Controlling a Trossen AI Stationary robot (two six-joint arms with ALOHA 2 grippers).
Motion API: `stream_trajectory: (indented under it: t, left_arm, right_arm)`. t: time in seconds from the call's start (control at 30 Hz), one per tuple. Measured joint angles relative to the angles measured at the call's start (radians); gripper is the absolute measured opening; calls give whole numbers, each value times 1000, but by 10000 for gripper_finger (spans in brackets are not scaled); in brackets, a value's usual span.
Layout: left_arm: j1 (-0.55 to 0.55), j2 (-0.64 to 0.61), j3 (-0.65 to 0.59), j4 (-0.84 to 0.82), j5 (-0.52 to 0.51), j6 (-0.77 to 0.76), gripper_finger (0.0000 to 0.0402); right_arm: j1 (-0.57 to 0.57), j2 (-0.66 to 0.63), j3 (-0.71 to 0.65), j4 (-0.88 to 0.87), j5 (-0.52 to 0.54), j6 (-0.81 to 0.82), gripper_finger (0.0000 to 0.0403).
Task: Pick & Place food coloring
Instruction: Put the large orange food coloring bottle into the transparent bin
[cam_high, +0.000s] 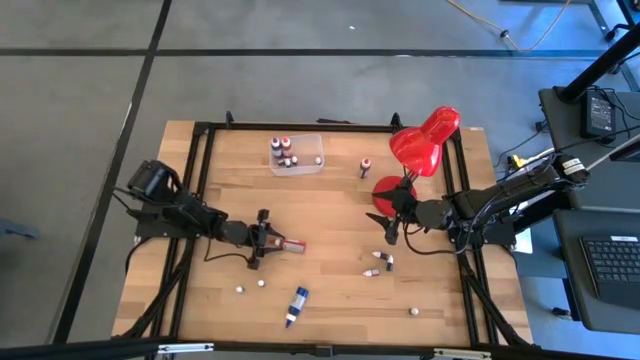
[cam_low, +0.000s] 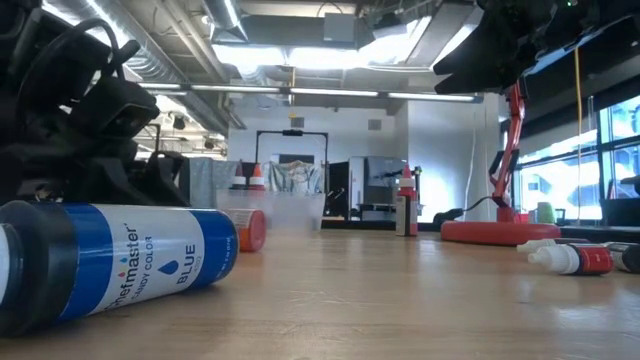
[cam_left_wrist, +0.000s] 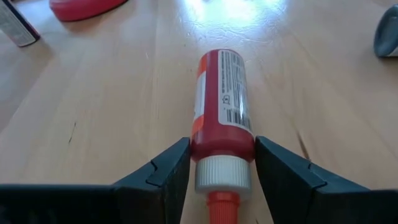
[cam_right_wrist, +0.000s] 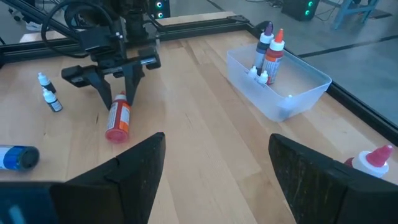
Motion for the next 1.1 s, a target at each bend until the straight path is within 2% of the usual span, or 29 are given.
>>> stream_trajectory:
  t: [0.37, 0.73, 1.1]
  left_arm:
    - [0, 5, 2, 65, 1, -3, 171]
    - [0, 0, 7, -38, -43, -6, 171]
    - [1, 64, 5, -16, -30, -65, 166]
  right_arm:
    - [0, 0, 0, -2, 0, 1, 289]
    - [0, 0, 0, -2, -1, -3, 289]
    - [0, 0, 0, -2, -1, 1, 289]
